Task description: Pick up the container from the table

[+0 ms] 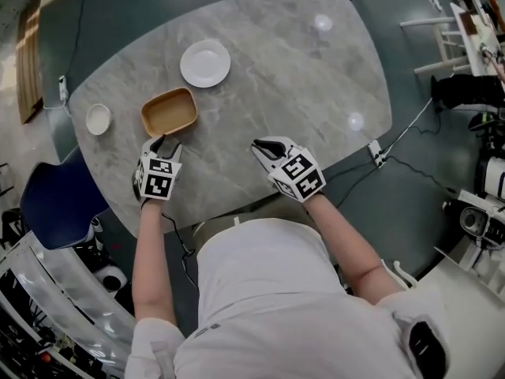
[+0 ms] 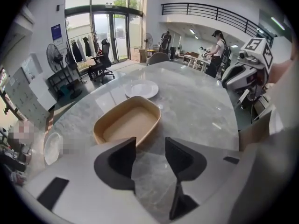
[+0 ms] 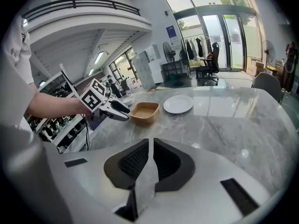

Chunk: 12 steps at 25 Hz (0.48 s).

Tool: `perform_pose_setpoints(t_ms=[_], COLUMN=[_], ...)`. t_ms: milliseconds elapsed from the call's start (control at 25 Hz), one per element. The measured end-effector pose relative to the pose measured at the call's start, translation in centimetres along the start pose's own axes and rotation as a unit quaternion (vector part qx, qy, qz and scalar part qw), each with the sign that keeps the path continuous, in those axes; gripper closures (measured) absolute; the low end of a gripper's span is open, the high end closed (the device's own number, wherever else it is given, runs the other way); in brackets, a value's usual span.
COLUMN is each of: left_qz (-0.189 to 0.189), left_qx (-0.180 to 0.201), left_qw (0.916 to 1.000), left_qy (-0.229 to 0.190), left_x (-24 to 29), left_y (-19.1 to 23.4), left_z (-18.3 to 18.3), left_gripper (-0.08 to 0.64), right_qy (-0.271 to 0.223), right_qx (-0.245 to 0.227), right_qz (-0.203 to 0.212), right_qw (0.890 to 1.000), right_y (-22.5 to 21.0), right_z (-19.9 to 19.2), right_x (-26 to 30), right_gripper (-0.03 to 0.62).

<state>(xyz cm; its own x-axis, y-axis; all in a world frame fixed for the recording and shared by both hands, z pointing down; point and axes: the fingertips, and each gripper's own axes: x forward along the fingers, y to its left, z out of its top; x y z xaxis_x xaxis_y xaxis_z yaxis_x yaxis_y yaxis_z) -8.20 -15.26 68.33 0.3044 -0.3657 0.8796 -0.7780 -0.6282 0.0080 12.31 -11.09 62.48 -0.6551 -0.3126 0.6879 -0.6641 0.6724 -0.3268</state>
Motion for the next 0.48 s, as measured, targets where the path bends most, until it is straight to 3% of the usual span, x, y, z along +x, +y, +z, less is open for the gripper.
perform_pose_setpoints(t_ms=[480], left_qz=[0.017], left_qx=[0.037], left_qw=[0.9954], left_qy=[0.087], left_x=[6.1], left_y=[0.8], left_z=[-0.2], left_gripper=[0.345], right_qy=[0.025], right_qx=[0.019], right_qz=[0.012], right_qw=[0.999], right_y=[-4.5], right_z=[-1.4], right_x=[-0.8], right_gripper=[0.562])
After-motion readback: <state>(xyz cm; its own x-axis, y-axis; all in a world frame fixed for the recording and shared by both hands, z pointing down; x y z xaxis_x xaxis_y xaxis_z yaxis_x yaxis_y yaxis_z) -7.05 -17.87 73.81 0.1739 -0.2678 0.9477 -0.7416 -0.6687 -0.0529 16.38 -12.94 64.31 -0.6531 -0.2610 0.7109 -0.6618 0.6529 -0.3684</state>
